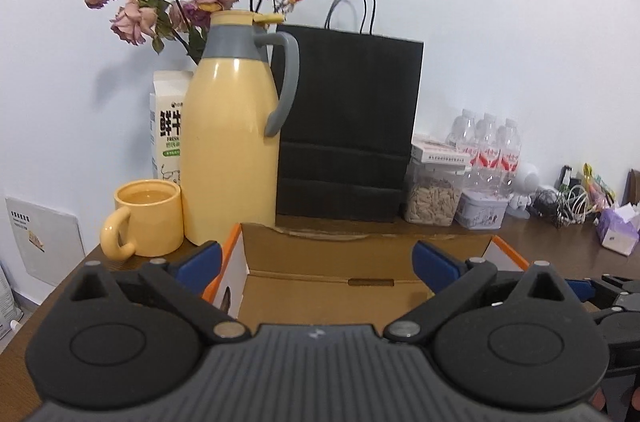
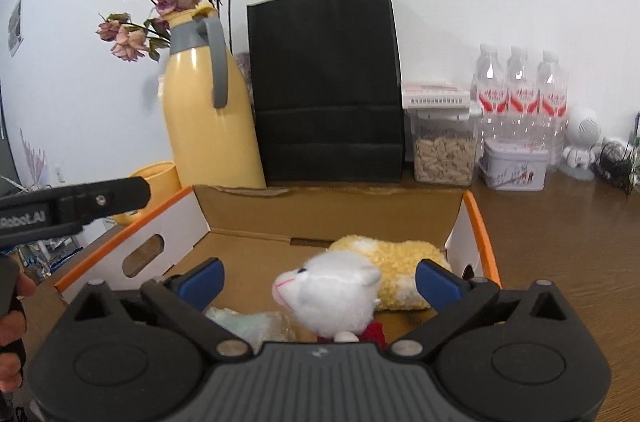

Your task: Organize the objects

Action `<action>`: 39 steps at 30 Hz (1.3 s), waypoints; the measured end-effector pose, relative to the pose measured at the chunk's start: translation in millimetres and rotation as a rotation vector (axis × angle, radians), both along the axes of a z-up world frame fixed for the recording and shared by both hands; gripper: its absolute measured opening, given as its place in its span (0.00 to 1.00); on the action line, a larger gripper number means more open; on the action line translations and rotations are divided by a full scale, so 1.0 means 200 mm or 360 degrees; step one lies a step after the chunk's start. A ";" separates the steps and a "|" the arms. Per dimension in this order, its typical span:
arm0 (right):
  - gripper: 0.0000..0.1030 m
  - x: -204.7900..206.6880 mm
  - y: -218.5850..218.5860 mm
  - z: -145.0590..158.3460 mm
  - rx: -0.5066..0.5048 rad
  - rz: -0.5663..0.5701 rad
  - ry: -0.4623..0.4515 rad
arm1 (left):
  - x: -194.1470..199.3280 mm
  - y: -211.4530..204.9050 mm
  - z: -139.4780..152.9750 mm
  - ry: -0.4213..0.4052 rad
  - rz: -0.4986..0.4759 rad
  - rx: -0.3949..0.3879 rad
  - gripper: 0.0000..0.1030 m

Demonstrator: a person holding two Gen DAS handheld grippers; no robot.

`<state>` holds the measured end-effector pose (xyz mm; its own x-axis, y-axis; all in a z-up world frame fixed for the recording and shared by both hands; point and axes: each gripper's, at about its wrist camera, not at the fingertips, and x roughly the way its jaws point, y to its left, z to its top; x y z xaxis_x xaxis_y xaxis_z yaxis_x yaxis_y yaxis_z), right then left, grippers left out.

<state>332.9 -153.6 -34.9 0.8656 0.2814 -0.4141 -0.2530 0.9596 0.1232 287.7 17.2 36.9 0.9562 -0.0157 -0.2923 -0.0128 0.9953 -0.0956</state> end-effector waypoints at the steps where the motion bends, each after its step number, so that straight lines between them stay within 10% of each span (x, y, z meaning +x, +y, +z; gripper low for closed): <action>1: 1.00 -0.01 0.00 0.01 -0.0003 -0.0003 -0.0016 | -0.02 0.00 0.01 -0.0011 0.0006 -0.0004 1.00; 18: 1.00 -0.47 0.00 0.15 -0.0098 0.0025 -0.0015 | -0.47 0.17 0.11 0.0032 0.0052 0.0029 1.00; 39: 1.00 -1.00 0.08 -0.01 -0.0128 0.0120 0.0165 | -0.99 0.24 -0.11 0.0231 0.0075 0.0058 1.00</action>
<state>132.6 -136.7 -36.2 0.7948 0.3065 -0.5238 -0.3148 0.9461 0.0761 90.0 64.9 14.6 0.9032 0.0414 -0.4272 -0.0707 0.9961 -0.0530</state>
